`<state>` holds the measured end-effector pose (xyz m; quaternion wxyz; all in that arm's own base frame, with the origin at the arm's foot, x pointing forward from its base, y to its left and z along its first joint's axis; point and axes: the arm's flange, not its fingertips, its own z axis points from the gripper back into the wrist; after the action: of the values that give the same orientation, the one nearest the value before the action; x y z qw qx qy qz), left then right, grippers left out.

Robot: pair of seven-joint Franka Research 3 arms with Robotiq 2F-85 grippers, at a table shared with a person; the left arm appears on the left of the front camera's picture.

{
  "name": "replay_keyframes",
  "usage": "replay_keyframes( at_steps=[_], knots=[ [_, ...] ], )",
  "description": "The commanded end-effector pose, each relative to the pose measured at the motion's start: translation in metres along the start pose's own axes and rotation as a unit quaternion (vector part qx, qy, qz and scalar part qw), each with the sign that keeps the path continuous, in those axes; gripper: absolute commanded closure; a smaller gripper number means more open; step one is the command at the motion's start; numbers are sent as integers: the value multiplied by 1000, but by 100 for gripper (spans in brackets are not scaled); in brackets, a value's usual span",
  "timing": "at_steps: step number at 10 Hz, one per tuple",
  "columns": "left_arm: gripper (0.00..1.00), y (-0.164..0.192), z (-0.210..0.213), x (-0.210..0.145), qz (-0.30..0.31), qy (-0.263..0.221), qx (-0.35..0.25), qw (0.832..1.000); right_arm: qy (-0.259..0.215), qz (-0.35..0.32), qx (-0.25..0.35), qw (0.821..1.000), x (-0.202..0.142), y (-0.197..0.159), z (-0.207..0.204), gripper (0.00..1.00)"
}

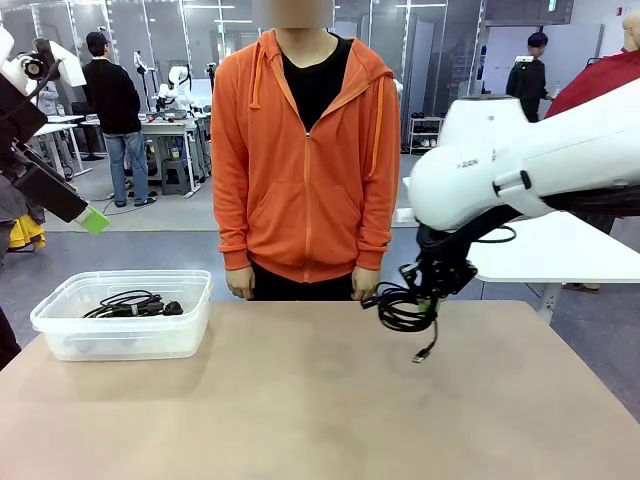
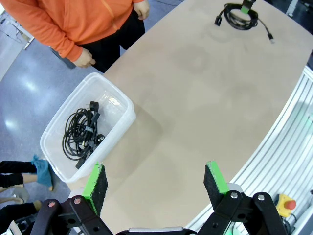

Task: Organize and store the cables.
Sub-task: Place the USB Extension Cable into the Organizing box.

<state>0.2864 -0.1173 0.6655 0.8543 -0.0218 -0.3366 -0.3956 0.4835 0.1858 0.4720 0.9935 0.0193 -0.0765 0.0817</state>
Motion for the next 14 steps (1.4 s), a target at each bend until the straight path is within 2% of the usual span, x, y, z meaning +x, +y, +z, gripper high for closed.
replay_keyframes(
  at_steps=[1, 4, 8, 9, 10, 11, 14],
  knots=[
    [0, 0, 3, 3, 3, 8, 5, 1000, -13, -34, -12, 999, 4, 37, -9, 100],
    [0, 0, 3, 3, 3, 8, 5, 1000, -9, -38, 14, 999, 6, 92, -20, 100],
    [0, 0, 3, 3, 3, 8, 5, 1000, -1, -47, 42, 998, 9, 137, -57, 100],
    [0, 0, 3, 3, 3, 8, 5, 1000, -10, -48, 45, 998, 10, 143, -66, 100],
    [0, 0, 3, 3, 3, 8, 5, 1000, 2, -47, 50, 998, 9, 149, -79, 100],
    [0, 0, 3, 3, 3, 8, 5, 1000, -8, -37, 47, 998, 7, 154, -94, 100],
    [0, 0, 3, 3, 3, 8, 5, 1000, 3, -44, 41, 998, 3, 163, -124, 100]
  ],
)
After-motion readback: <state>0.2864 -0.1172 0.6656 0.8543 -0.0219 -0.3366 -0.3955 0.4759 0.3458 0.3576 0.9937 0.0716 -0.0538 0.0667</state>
